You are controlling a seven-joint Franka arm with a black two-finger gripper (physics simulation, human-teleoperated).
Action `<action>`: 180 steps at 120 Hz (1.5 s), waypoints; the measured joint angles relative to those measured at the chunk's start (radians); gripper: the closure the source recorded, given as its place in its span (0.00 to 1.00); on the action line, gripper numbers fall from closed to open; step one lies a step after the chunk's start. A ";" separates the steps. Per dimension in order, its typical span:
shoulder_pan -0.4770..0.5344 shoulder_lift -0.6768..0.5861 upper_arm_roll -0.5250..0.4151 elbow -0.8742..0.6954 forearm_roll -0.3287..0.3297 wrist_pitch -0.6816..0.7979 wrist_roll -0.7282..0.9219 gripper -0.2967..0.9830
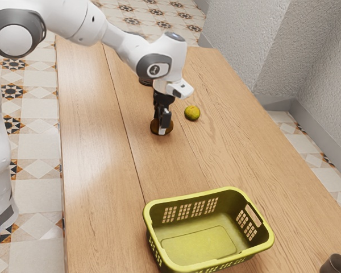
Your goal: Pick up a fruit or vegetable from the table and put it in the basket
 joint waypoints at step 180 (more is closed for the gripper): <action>0.009 0.489 -1.010 0.724 0.553 -0.494 -0.375 0.53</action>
